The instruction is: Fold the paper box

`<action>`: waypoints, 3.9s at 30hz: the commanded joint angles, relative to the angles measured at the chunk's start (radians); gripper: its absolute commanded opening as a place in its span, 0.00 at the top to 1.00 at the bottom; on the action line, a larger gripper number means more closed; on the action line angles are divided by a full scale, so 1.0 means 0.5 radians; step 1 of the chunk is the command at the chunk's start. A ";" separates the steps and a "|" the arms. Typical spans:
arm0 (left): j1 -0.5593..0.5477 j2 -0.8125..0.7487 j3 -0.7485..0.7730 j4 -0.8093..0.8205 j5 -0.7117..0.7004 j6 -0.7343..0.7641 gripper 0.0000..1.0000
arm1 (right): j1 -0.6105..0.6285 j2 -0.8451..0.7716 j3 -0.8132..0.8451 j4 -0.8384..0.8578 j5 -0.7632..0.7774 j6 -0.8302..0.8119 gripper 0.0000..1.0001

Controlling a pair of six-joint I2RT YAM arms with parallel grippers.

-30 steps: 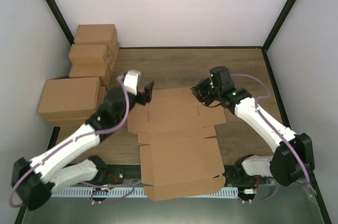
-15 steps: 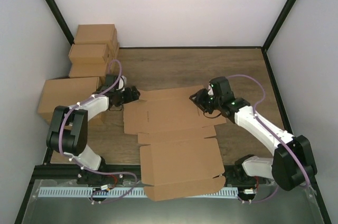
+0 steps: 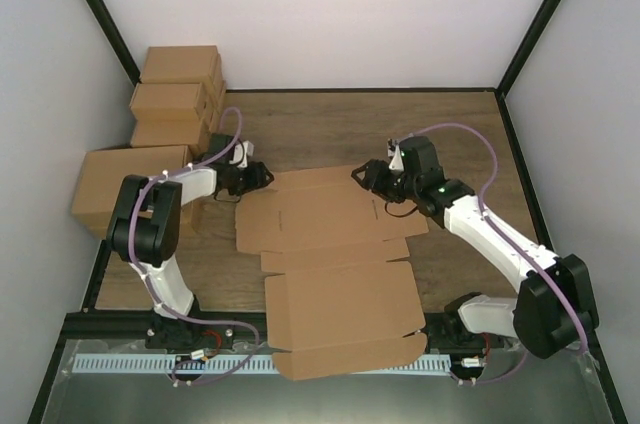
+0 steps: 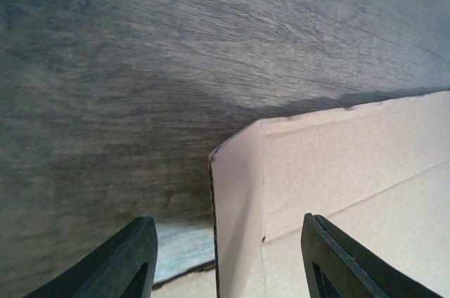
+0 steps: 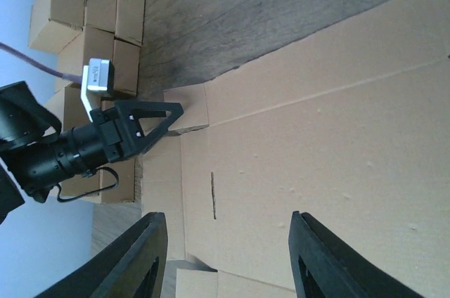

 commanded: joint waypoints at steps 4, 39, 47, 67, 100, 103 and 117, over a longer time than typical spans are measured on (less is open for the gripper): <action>0.001 0.161 0.181 -0.019 0.102 0.073 0.63 | -0.008 0.111 0.264 -0.266 0.093 -0.097 0.50; -0.549 -1.716 -1.036 1.363 -0.716 0.425 0.96 | -0.041 0.085 0.829 -0.650 -0.085 0.756 0.00; -0.604 -1.736 -1.066 1.542 -0.410 0.731 0.96 | -0.037 0.088 0.901 -0.568 -0.167 0.785 0.00; -0.832 -1.916 -1.258 1.614 -0.520 1.226 0.96 | 0.039 -0.137 0.634 -0.764 -0.010 1.242 0.00; -1.103 -2.070 -1.325 1.535 -0.477 1.453 0.96 | 0.039 -0.225 0.184 -0.424 -0.112 1.452 0.73; -1.131 -2.092 -1.325 1.504 -0.477 1.477 0.96 | 0.040 -0.211 0.210 -0.430 -0.102 1.450 0.74; -1.205 -2.053 -1.284 1.424 -0.500 1.497 0.66 | 0.041 -0.271 0.203 -0.353 -0.014 1.488 0.99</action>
